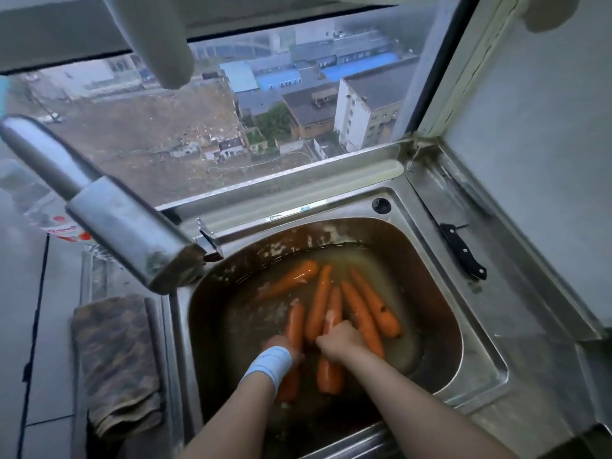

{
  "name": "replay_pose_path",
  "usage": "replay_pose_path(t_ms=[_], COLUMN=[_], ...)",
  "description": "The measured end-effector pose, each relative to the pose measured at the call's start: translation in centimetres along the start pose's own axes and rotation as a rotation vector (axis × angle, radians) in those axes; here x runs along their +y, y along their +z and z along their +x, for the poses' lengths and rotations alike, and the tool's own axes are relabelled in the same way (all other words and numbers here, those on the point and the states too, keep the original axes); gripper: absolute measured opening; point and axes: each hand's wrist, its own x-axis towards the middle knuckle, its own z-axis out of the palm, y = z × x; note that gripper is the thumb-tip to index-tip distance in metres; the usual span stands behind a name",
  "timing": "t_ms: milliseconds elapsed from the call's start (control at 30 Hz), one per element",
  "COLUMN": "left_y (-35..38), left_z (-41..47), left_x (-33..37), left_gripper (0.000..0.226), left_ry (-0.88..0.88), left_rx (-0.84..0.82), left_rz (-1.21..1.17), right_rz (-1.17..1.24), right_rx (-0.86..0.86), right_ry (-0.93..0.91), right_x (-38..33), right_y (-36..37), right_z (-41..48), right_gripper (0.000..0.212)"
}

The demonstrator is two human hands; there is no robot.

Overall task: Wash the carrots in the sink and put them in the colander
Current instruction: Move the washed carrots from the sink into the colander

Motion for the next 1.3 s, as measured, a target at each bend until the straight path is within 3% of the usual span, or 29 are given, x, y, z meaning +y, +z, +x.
replay_pose_path(t_ms=[100,300,400,533,667,767,867,1033,1300], left_y=[-0.8,-4.0,-5.9,-6.9,-6.4,-5.5,-5.1,-4.9,-4.7], left_z=[-1.6,-4.7,-6.9,-8.8,-9.3,-9.0,-9.3,-8.7,-8.3], left_x=[0.1,0.3,0.6,0.5,0.6,0.5,1.0,1.6,1.6], left_gripper=[0.054,0.069,0.075,0.076,0.058,0.08,0.064,0.055,0.03], left_ry=[0.008,0.092,0.125,0.116,0.04,0.042,0.076,0.059,0.009], left_rx=[-0.026,-0.072,-0.03,-0.051,-0.187,-0.258,-0.355,-0.405,-0.433], left_rz=[-0.041,-0.445,-0.522,-0.535,-0.788,-0.888,-0.925,-1.003,-0.974], right_rz=[0.181,0.303,0.404,0.277,0.712,0.928,0.885,0.721,0.426], right_rx=[0.032,0.07,0.103,-0.192,-0.261,-0.395,-0.394,-0.196,-0.317], right_ry=[0.018,-0.239,-0.303,-0.083,-0.058,-0.07,-0.112,-0.188,-0.242], right_x=[-0.8,-2.3,-2.2,-0.7,-0.4,-0.9,-1.0,-0.6,-0.8], right_y=[-1.5,-6.0,-6.8,-6.9,-7.4,-8.1,-7.5,-6.8,-7.9], right_z=[-1.7,-6.2,-7.8,-8.3,-8.6,-8.6,-8.4,-8.4,-6.8], right_gripper=[0.069,0.056,0.061,0.059,0.054,0.036,0.051,0.047,0.042])
